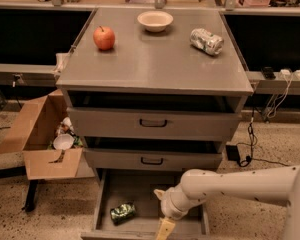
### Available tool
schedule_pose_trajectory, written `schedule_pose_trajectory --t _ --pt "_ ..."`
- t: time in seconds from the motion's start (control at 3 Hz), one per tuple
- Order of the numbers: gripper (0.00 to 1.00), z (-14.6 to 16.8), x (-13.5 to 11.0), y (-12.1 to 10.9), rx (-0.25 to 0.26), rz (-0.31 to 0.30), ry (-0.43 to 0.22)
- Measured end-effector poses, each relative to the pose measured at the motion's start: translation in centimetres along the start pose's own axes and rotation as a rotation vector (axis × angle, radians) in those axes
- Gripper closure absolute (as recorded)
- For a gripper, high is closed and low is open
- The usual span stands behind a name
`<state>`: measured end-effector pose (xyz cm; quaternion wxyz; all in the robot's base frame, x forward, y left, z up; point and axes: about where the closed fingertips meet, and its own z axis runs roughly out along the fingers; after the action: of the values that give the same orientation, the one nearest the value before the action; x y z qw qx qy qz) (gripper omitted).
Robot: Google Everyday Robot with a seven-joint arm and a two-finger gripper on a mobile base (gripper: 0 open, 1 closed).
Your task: Pick green can from bottom drawer and place on counter
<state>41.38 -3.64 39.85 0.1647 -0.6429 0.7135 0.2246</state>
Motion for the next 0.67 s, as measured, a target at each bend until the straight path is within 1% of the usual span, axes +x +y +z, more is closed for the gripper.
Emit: schedule_pose_trajectory --t 0.33,0.67 --pt "0.0 4.3 1.8 -3.2 -0.012 0.001 -0.034" --pt "0.0 9.3 3.3 -6.4 -0.006 0.0 -0.086"
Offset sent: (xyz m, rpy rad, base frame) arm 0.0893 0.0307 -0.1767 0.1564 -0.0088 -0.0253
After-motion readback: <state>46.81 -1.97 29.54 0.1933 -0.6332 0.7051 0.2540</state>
